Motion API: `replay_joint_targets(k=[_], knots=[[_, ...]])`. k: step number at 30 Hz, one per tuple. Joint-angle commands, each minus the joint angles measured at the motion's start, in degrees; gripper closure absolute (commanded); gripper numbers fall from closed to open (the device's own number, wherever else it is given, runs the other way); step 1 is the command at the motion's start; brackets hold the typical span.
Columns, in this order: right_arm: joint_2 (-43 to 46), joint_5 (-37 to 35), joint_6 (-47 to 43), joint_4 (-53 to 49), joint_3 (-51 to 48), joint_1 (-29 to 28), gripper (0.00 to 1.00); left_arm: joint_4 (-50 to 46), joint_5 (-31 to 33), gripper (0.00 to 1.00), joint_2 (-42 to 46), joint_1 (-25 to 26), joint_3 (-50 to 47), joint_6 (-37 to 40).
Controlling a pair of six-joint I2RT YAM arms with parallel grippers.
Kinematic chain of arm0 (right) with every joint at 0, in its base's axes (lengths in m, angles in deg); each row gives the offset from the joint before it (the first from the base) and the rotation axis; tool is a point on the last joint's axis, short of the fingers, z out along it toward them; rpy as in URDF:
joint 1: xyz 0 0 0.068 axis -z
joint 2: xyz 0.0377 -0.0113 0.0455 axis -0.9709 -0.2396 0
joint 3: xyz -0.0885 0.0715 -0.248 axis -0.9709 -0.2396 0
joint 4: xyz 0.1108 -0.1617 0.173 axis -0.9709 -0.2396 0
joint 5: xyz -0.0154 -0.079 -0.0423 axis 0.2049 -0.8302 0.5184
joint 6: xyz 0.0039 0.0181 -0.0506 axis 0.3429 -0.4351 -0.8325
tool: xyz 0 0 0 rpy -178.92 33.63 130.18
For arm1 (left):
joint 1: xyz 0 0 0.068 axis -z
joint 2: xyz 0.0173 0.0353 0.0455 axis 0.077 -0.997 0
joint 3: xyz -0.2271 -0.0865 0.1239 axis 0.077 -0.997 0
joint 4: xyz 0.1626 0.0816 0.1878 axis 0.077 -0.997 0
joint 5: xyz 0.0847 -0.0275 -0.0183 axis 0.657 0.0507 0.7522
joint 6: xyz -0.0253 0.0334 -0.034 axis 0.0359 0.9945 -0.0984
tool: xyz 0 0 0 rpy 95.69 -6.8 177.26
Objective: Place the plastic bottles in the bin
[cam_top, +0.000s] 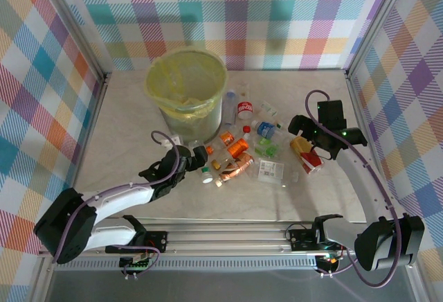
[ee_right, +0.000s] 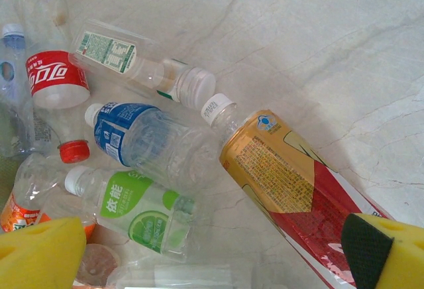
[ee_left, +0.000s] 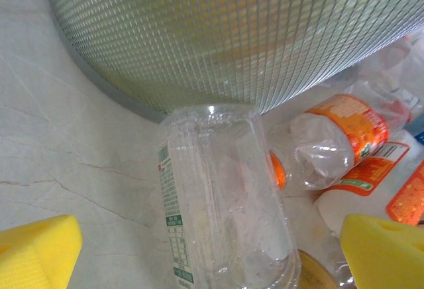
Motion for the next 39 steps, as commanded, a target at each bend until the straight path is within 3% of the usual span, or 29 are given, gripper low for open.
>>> replay_joint_targets(k=[1, 13, 28, 36, 39], knots=[[0.43, -0.37, 0.78, 0.87, -0.62, 0.38, 0.00, 2.22, 0.87, 0.00, -2.21, 0.95, 1.58, -0.56], [-0.56, 0.63, 0.78, 1.85, -0.63, 0.38, 0.00, 4.24, 0.60, 0.00, -8.03, 1.20, 3.70, 0.09], [-1.52, 1.19, 0.64, 2.17, -0.28, 0.39, 0.00, -1.83, 3.27, 0.00, -13.05, 1.13, 5.95, -2.12], [-1.77, 1.64, 0.86, 2.37, -0.52, 0.41, 0.00, -6.80, 5.97, 0.13, -10.84, 1.15, 4.94, -3.96], [-1.84, 1.85, 1.04, 2.48, -0.54, 0.38, 0.00, -7.73, 6.35, 0.12, -9.45, 1.07, 3.96, -4.28]])
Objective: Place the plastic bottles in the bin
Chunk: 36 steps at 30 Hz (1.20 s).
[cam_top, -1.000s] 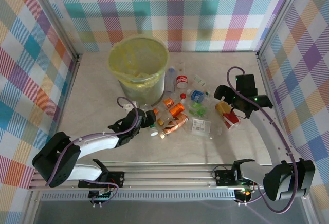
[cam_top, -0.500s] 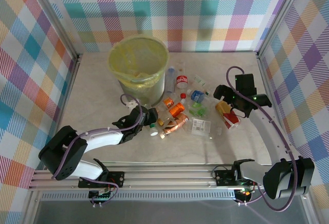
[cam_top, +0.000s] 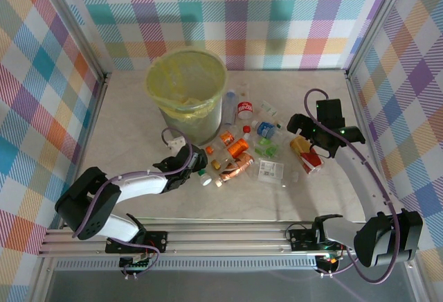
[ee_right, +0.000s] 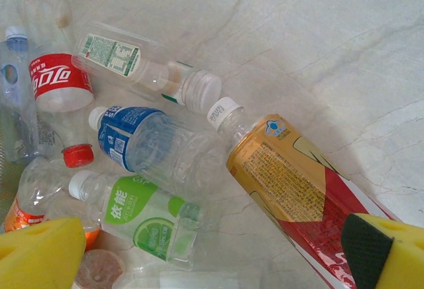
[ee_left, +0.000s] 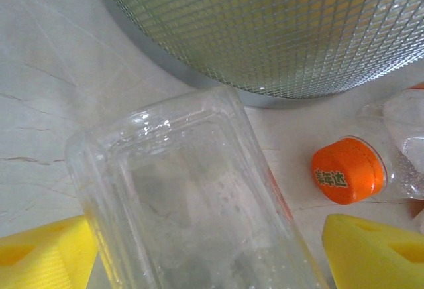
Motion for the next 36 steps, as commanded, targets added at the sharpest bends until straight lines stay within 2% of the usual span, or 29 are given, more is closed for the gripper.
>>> replay_joint_targets(k=[1, 4, 11, 16, 22, 24, 29, 36], knots=[[-0.23, 1.04, 0.65, 0.89, -0.56, 0.41, 0.00, -3.07, 2.14, 0.11, 2.33, 0.72, -1.14, -1.23], [-0.21, 1.45, 0.81, 1.16, -0.69, 0.39, 0.00, -3.02, 1.65, 0.09, 1.96, 0.65, -1.57, -1.92], [-0.69, 2.44, 1.13, 1.29, -0.43, 0.38, 0.00, -1.63, -0.28, 0.13, -1.44, -0.08, -1.28, -2.90], [-0.87, 2.42, 1.05, 1.16, -0.34, 0.34, 0.00, -1.68, -0.71, 0.24, -3.26, -0.86, -1.40, -4.03], [-1.14, 2.30, 1.04, 0.96, -0.43, 0.39, 0.00, -3.90, 1.09, 0.39, -1.59, -1.42, -1.84, -4.41], [-1.07, 2.29, 1.04, 0.98, -0.52, 0.39, 0.00, -5.69, 2.24, 0.45, -0.02, -1.51, -1.69, -4.54], [-0.65, 2.10, 1.04, 0.80, -0.37, 0.38, 0.00, -13.06, 6.05, 0.51, 6.31, -1.52, -0.83, -5.34], [0.62, 1.58, 0.62, -0.13, -0.08, 0.38, 0.00, -29.56, 14.79, 0.54, 23.81, -1.76, 3.20, -3.42]])
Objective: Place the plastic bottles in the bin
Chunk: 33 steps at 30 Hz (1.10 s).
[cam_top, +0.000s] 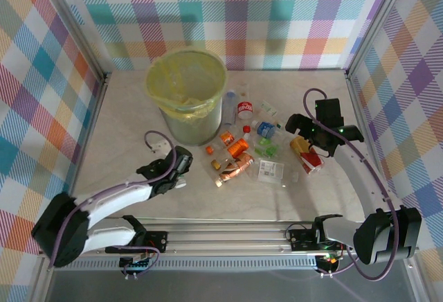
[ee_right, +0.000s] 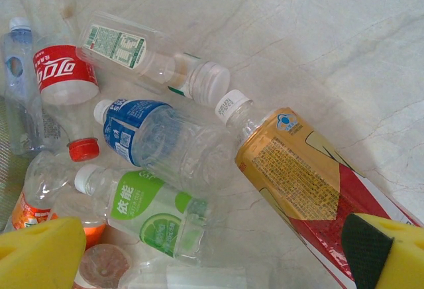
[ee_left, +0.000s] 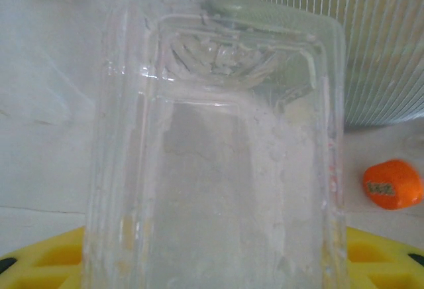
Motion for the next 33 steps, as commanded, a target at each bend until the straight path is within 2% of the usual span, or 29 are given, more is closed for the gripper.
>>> replay_joint_targets(k=[1, 4, 7, 13, 17, 21, 27, 33], knots=[[1.78, -0.11, 0.21, -0.51, 0.03, 0.39, 0.00, -11.22, 7.49, 0.54, 8.98, -1.01, 3.89, 1.77], [2.13, 0.06, 0.21, -0.77, 0.29, 0.37, 0.00, -15.53, 9.21, 0.55, 15.76, -1.81, 7.57, 6.77], [2.46, 0.19, 0.12, -0.82, 0.64, 0.39, 0.00, -15.99, 7.91, 0.55, 19.24, -2.54, 12.53, 14.47], [2.85, 0.41, -0.23, -1.60, 1.35, 0.39, 0.00, -11.49, -1.01, 0.55, 16.46, -4.08, 25.42, 29.98], [2.95, 1.04, -0.49, -2.09, 1.51, 0.39, 0.00, -8.14, -8.03, 0.56, 10.20, -5.52, 34.82, 40.98], [2.95, 2.20, -0.82, -2.25, 1.83, 0.39, 0.00, -7.45, -15.73, 0.56, 1.39, -9.12, 45.67, 51.01], [2.68, 3.29, -1.33, -2.96, 2.82, 0.39, 0.00, -10.26, -34.64, 0.58, -13.97, -20.71, 61.11, 55.86], [1.74, 3.94, -2.33, -4.35, 3.98, 0.39, 0.00, -16.20, -47.46, 0.58, -26.86, -26.25, 72.72, 62.47]])
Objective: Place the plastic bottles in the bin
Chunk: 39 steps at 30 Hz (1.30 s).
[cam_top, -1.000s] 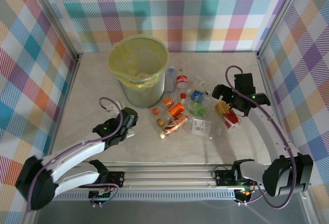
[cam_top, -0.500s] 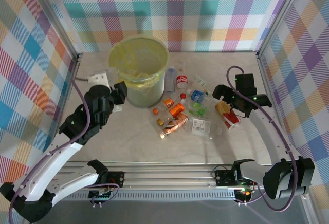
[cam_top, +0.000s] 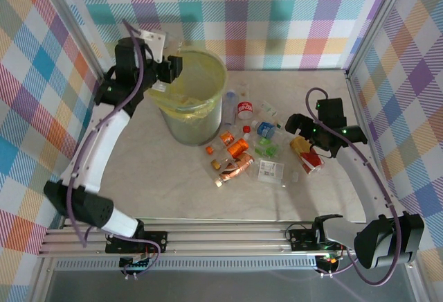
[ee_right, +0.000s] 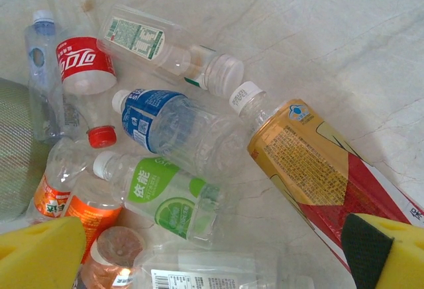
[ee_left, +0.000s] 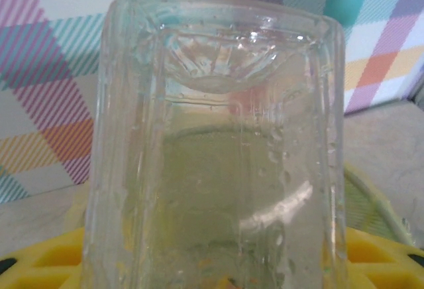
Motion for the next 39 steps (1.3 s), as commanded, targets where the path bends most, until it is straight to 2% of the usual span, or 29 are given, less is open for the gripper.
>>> replay_joint_targets(k=[1, 3, 10, 24, 34, 39], knots=[[-0.06, 1.61, -1.85, -1.55, 2.43, 0.39, 0.00, -5.47, -12.44, 0.58, -4.73, -2.02, 5.83, 6.76], [-0.44, 1.78, -2.55, -1.89, 2.86, 0.39, 0.00, -8.41, -15.06, 0.58, -7.84, -2.65, 8.71, 10.08], [-3.10, 1.45, -3.83, -4.55, 4.61, 1.32, 0.00, -15.84, -18.45, 0.58, -14.43, -3.40, 13.47, 16.33], [-5.25, 3.59, -7.98, -9.11, 4.67, 7.09, 0.00, -18.62, -17.74, 0.51, -21.46, -3.49, 13.28, 20.79], [-6.21, -0.79, -10.91, -13.11, 3.87, 9.49, 0.00, -21.16, -14.67, 0.43, -24.66, -3.49, 13.43, 22.67], [-8.00, -0.81, -11.23, -12.97, 2.91, 10.03, 0.00, -21.67, -14.36, 0.31, -25.44, -3.49, 14.20, 22.76]])
